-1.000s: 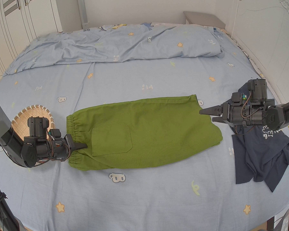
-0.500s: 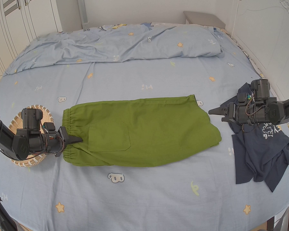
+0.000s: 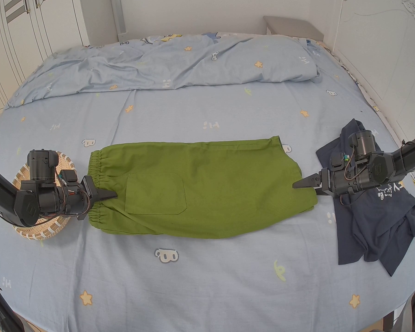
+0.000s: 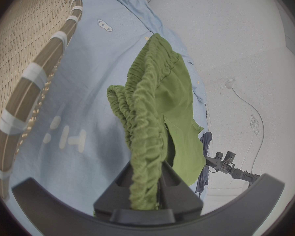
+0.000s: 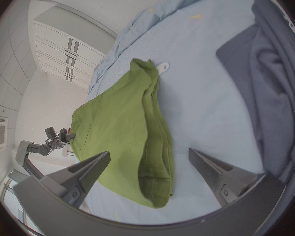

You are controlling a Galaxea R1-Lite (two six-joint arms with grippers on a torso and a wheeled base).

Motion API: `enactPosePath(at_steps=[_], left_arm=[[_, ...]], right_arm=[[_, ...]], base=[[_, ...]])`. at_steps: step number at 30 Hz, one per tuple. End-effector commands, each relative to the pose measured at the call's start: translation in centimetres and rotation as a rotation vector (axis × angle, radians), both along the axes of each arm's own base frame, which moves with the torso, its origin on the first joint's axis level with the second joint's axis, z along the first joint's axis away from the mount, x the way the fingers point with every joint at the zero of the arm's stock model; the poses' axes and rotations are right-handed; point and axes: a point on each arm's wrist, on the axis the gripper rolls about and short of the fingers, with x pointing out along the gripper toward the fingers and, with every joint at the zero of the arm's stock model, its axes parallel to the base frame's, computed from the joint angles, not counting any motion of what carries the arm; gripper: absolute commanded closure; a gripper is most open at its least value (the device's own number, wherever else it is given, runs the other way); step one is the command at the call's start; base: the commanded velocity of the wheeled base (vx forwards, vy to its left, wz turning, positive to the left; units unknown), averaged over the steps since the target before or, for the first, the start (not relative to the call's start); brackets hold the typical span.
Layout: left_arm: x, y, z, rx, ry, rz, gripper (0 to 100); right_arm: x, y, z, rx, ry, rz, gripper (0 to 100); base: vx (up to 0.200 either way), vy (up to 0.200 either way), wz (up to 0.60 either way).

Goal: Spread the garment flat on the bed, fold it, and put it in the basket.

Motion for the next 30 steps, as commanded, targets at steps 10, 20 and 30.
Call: enactPosePath(at_steps=[10,20,30], left_arm=[[0.0,-0.1,0.2,0.002,-0.009,-0.002,100],[0.0,-0.2,0.2,0.002,-0.009,-0.005,100],[0.1,-0.1,0.0,0.001,-0.003,-0.002,100]], right_arm=[[0.5,1.2,-2.4,0.045,0.072,0.077,0],[1.2,0.6,-2.7,0.148,0.106,0.129,100],[1.9,-0.4,-3.0,0.181,0.132,0.124,100]], base=[[0.000,0.000,0.00],[0.000,0.000,0.00],[0.000,0.000,0.00]])
